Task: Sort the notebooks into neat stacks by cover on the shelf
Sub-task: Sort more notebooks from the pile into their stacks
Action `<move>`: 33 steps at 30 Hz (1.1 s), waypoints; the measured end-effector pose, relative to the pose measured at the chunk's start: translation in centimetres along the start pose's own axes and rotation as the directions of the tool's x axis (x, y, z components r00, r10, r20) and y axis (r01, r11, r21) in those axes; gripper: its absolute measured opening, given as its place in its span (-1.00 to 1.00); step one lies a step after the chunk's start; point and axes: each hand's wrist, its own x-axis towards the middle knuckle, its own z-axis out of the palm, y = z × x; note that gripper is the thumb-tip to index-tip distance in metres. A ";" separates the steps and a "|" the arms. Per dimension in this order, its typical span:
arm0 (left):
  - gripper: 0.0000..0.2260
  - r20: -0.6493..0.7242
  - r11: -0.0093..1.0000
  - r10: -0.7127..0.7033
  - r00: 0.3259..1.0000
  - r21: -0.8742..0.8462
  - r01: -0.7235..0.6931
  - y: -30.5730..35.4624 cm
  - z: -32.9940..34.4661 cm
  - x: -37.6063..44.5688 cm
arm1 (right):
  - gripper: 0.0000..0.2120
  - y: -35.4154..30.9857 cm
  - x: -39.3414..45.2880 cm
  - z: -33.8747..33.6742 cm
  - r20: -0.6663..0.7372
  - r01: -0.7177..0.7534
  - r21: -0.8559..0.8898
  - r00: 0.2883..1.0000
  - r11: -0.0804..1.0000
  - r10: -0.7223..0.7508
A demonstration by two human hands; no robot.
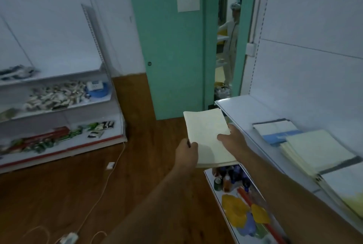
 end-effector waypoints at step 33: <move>-0.84 0.784 0.905 0.346 0.515 -0.135 -0.403 12.5 31.5 17.7 | -0.52 10.3 12.8 -22.1 -0.750 -0.352 0.318 0.475 0.880 0.461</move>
